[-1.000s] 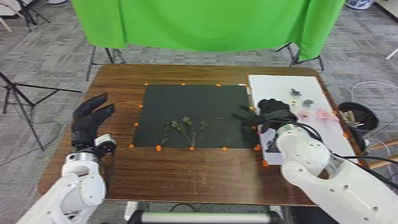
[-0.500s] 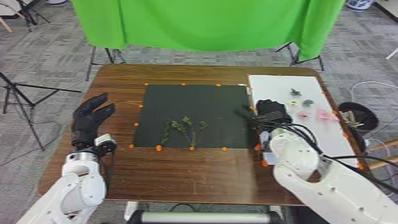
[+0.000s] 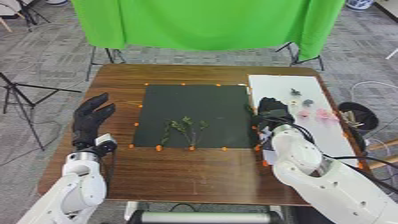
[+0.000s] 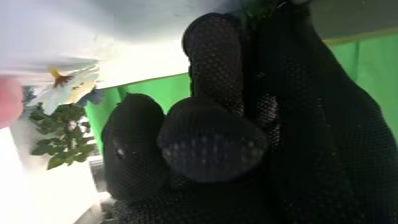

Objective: Arrange flowers

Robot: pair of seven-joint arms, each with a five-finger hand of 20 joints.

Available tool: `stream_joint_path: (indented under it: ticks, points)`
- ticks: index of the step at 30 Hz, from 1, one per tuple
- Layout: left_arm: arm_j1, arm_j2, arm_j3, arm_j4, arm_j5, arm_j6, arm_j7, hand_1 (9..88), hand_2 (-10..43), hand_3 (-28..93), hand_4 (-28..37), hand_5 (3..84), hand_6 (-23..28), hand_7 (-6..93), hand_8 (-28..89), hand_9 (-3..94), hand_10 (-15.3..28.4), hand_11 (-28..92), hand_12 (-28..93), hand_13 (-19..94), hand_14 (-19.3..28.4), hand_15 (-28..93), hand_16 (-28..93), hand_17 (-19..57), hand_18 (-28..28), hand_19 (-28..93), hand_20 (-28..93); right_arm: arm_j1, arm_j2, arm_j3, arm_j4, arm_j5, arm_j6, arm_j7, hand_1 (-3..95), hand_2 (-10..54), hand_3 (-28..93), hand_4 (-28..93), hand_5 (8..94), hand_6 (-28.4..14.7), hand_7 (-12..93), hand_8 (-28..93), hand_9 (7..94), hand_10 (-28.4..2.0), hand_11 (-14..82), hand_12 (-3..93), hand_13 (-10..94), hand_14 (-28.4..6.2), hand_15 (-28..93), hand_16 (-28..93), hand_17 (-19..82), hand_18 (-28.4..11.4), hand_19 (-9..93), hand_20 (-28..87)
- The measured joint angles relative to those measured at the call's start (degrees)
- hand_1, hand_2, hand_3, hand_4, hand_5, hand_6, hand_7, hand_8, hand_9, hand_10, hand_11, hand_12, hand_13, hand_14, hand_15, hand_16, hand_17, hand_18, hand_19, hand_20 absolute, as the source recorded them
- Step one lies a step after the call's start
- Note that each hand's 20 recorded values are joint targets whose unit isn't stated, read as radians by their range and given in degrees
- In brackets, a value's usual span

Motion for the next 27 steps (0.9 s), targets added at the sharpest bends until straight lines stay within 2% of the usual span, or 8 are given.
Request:
stream_joint_path:
  ticks: [4, 8, 19, 27]
  points:
    - [0.02, 0.00, -0.01, -0.01, 0.00, 0.00, -0.01, 57.6, -3.2, 70, -2.5, 48.5, -0.1, 31.2, -13, 35.5, 9.9, 27, 13, 39, 13.4, 30, -1, 21.3, 12.7, 24, 29, -1.17, 0.41, -0.02, 0.44, 0.25, 7.07, -1.83, 61.9, -9.5, 58, -3, 83.0, -6.5, 27, 18, 93.7, -10.6, 40.5, 22.7, 94, 0.6, 65, 19, 75, -7.4, 90, 41]
    - [0.02, 0.00, -0.02, -0.01, 0.02, -0.01, -0.10, 57.5, -3.2, 70, -2.5, 48.5, -0.1, 31.1, -13, 35.5, 9.9, 27, 13, 39, 13.5, 31, -1, 21.2, 12.7, 24, 29, -1.99, 0.65, 1.10, 0.09, 0.60, 10.64, -3.72, 61.7, -9.5, 59, -3, 82.8, -6.6, 27, 18, 93.7, -10.7, 41.4, 22.1, 94, 0.6, 65, 19, 75, -7.5, 91, 41]
    - [0.02, 0.10, -0.03, -0.03, 0.05, -0.02, -0.35, 57.5, -3.2, 70, -2.6, 48.6, -0.1, 31.1, -13, 35.5, 9.8, 27, 13, 39, 13.4, 30, -1, 21.2, 12.7, 24, 29, -3.16, 0.59, 4.99, -7.08, 7.00, 12.61, -4.31, 61.4, -9.5, 59, -2, 82.6, -6.7, 29, 17, 93.7, -10.7, 41.7, 21.1, 94, 0.8, 65, 19, 76, -7.1, 90, 40]
    - [0.07, 0.49, -0.04, -0.09, 0.05, -0.01, -0.45, 57.5, -3.3, 70, -2.6, 48.6, -0.1, 31.2, -13, 35.5, 9.8, 27, 13, 39, 13.4, 30, -1, 21.2, 12.7, 24, 29, -5.19, -4.30, 5.30, -9.59, 6.79, 11.75, -2.84, 61.3, -9.5, 59, -2, 82.7, -6.7, 29, 16, 93.7, -10.8, 42.0, 20.6, 94, 1.0, 65, 18, 76, -6.5, 90, 40]
